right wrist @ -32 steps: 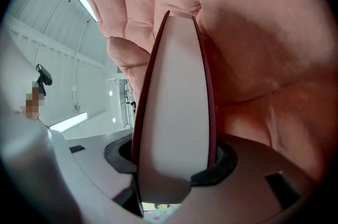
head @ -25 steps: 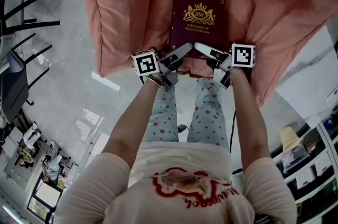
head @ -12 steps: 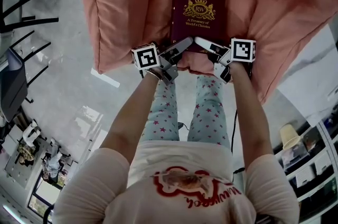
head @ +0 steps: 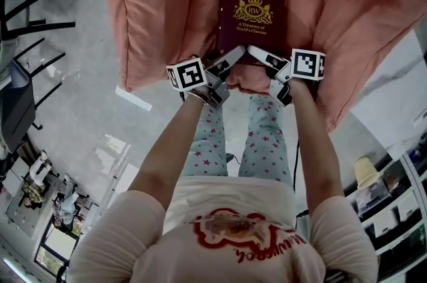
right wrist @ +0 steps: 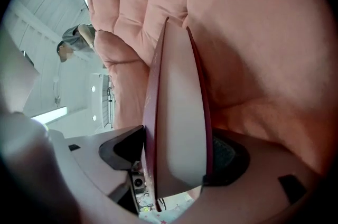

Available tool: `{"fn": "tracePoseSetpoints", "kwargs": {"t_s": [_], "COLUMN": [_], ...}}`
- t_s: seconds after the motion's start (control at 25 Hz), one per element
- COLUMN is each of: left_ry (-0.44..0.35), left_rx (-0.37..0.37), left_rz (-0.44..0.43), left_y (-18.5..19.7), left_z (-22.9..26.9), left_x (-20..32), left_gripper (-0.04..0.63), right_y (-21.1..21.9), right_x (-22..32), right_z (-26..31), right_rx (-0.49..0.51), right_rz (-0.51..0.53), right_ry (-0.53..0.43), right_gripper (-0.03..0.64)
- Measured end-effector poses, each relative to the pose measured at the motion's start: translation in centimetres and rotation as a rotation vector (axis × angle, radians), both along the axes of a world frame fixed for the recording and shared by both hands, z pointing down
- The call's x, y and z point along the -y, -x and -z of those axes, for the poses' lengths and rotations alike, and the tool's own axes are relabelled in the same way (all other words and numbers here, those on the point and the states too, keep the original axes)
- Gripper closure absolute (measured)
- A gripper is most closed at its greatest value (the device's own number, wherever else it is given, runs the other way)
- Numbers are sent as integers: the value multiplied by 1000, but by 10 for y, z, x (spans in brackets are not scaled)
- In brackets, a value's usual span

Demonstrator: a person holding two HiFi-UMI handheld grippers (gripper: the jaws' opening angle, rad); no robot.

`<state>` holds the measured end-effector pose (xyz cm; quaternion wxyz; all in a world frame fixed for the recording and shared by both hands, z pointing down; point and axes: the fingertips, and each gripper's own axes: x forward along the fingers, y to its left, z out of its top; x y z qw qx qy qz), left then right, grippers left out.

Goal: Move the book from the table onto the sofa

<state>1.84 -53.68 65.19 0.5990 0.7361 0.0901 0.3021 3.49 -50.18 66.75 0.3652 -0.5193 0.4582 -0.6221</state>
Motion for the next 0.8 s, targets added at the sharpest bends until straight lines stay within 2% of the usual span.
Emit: {"fn": "tracePoseSetpoints", "kwargs": {"t_s": [0.12,0.32,0.56,0.8], "left_ry": [-64,-127,-250,-347], "left_rx": [36,62,149,207], "left_rz": [-1,-14,-39,-90], "left_y": [6,7,20,35], "left_z": [-1,9,4,-6], "left_x": [5,6,13,11], "left_gripper": [319,313,287,287], "right_y": [-1,0,4,9], "right_x": [-1,-8,-11,-13], "right_z": [3,9,7,8], "right_rx": [-34,-102,-170,-187], "right_rz": [-9,-34,9,14], "right_ry": [51,137,236,243], "right_gripper": [283,252,236,233]}}
